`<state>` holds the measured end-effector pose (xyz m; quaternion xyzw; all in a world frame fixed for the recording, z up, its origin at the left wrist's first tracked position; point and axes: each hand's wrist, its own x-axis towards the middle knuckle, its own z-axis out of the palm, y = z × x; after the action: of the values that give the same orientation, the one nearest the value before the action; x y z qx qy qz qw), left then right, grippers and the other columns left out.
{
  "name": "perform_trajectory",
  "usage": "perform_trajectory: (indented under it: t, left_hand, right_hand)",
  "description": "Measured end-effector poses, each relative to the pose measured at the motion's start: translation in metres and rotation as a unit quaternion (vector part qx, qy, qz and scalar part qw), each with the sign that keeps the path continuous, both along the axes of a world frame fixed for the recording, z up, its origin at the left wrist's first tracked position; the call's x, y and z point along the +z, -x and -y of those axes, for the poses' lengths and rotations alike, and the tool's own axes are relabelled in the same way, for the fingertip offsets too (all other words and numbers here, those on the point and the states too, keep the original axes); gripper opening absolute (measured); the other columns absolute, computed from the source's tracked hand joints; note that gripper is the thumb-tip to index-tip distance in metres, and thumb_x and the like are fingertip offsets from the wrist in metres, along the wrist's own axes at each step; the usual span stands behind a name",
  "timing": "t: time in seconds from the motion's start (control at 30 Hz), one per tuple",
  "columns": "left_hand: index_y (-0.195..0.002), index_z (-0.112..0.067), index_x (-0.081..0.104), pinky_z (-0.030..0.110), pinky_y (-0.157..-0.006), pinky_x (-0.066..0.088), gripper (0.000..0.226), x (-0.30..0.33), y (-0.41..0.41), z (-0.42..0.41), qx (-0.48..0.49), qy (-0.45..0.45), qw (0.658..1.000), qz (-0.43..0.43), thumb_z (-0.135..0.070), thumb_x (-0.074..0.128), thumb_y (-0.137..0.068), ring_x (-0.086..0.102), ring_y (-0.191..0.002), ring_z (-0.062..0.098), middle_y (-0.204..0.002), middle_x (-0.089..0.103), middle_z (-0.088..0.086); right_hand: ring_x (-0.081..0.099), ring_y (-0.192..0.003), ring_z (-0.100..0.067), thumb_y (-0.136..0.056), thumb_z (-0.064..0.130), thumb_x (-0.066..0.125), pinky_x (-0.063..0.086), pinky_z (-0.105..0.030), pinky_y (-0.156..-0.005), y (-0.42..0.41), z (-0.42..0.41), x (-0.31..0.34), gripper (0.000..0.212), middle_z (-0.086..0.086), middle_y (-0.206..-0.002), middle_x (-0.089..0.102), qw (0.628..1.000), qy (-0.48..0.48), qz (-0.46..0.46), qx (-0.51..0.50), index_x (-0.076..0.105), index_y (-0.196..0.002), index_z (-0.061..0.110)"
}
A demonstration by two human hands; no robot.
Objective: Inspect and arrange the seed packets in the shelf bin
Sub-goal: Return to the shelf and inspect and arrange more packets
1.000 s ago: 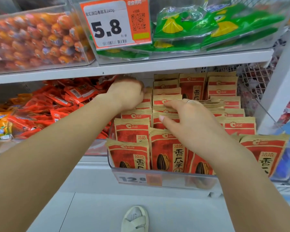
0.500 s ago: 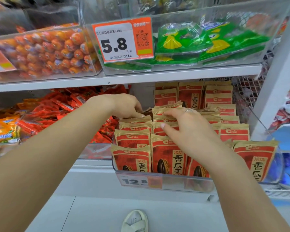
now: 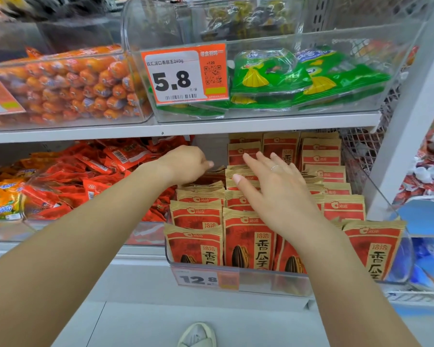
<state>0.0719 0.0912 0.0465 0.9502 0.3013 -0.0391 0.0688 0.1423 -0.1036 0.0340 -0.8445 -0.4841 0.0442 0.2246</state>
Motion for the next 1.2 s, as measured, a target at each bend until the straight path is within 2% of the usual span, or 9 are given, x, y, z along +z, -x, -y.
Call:
perform_trajectory:
  t: [0.13,0.33,0.47,0.63,0.77,0.9,1.0,1.13,1.2]
  left_hand:
    - [-0.116,-0.01,0.069,0.028,-0.062,0.042,0.032,0.007,-0.005,0.001,-0.029,0.002,0.995,-0.097,-0.033,0.053,-0.099,0.056,-0.073,0.018,-0.083,0.066,0.003]
    - [-0.121,-0.011,0.069,0.038,-0.089,0.052,0.03,-0.011,-0.004,-0.006,-0.007,-0.055,0.998,-0.02,-0.026,0.052,-0.1,0.063,-0.104,0.027,-0.115,0.07,0.01]
    - [-0.113,-0.016,0.072,0.037,-0.082,0.053,0.027,0.001,0.011,0.007,-0.012,-0.077,0.996,0.046,-0.025,0.049,-0.101,0.065,-0.094,0.027,-0.104,0.073,0.009]
    - [-0.117,-0.029,0.064,0.03,-0.056,0.037,0.024,0.018,0.049,0.056,-0.073,-0.314,0.945,0.063,-0.027,0.044,-0.104,0.068,-0.085,0.025,-0.094,0.071,0.0]
    - [-0.086,-0.017,0.073,0.029,-0.045,0.044,0.023,0.045,0.072,0.076,-0.127,-0.372,0.877,0.276,-0.025,0.053,-0.093,0.067,-0.06,0.027,-0.068,0.069,0.002]
    - [-0.096,-0.012,0.071,0.04,-0.062,0.053,0.023,0.086,0.076,0.106,-0.173,-0.334,0.835,0.402,-0.025,0.053,-0.098,0.067,-0.082,0.028,-0.087,0.072,0.004]
    - [-0.103,-0.012,0.066,0.03,-0.072,0.047,0.017,0.109,0.07,0.119,-0.165,-0.237,0.827,0.482,-0.022,0.054,-0.097,0.06,-0.087,0.014,-0.093,0.065,-0.003]
    - [-0.134,-0.024,0.041,0.015,-0.076,0.048,0.05,0.101,0.062,0.125,-0.072,0.118,0.779,0.611,-0.029,0.066,-0.092,0.064,-0.091,0.001,-0.117,0.059,-0.011]
    - [-0.145,-0.026,0.032,0.014,-0.078,0.05,0.066,0.083,0.062,0.13,-0.008,0.271,0.749,0.605,-0.034,0.064,-0.088,0.066,-0.09,-0.005,-0.123,0.06,-0.01]
  right_hand:
    - [0.019,-0.149,-0.02,-0.1,0.056,0.03,0.004,-0.044,-0.122,0.0,-0.005,-0.003,0.059,0.0,-0.162,0.021,0.999,0.05,0.016,-0.007,0.026,-0.153,0.03]
    - [0.025,-0.146,-0.02,-0.1,0.05,0.037,0.006,-0.044,-0.122,0.002,-0.005,-0.002,0.054,0.0,-0.159,0.027,0.999,0.035,0.016,-0.016,0.032,-0.15,0.031]
    - [0.022,-0.147,-0.02,-0.1,0.05,0.037,0.004,-0.044,-0.122,0.0,-0.005,-0.003,0.055,-0.001,-0.161,0.024,0.999,0.032,0.019,-0.014,0.03,-0.151,0.03]
    - [0.02,-0.148,-0.018,-0.098,0.056,0.04,0.009,-0.041,-0.122,0.001,-0.001,-0.002,0.062,-0.001,-0.16,0.026,1.0,-0.008,-0.009,0.003,0.028,-0.152,0.028]
    - [0.024,-0.145,-0.01,-0.089,0.054,0.06,0.025,-0.031,-0.114,0.012,0.002,0.008,0.076,0.01,-0.156,0.034,0.982,-0.159,-0.095,0.036,0.024,-0.152,0.033]
    - [0.057,-0.104,0.007,-0.087,0.041,0.069,0.041,-0.011,-0.081,0.025,0.007,0.023,0.045,0.021,-0.111,0.066,0.923,-0.316,-0.21,0.057,0.053,-0.128,0.036]
    - [0.065,-0.089,0.003,-0.087,0.034,0.07,0.05,-0.016,-0.076,0.028,0.014,0.037,0.026,0.016,-0.094,0.072,0.878,-0.384,-0.28,0.061,0.063,-0.112,0.029]
    - [0.068,-0.087,-0.001,-0.082,0.042,0.068,0.053,-0.017,-0.073,0.029,0.03,0.043,0.026,0.013,-0.094,0.074,0.866,-0.381,-0.313,0.075,0.067,-0.105,0.029]
    - [0.071,-0.086,-0.007,-0.075,0.049,0.065,0.057,-0.024,-0.073,0.029,0.038,0.041,0.033,0.01,-0.093,0.075,0.857,-0.375,-0.348,0.062,0.068,-0.101,0.03]
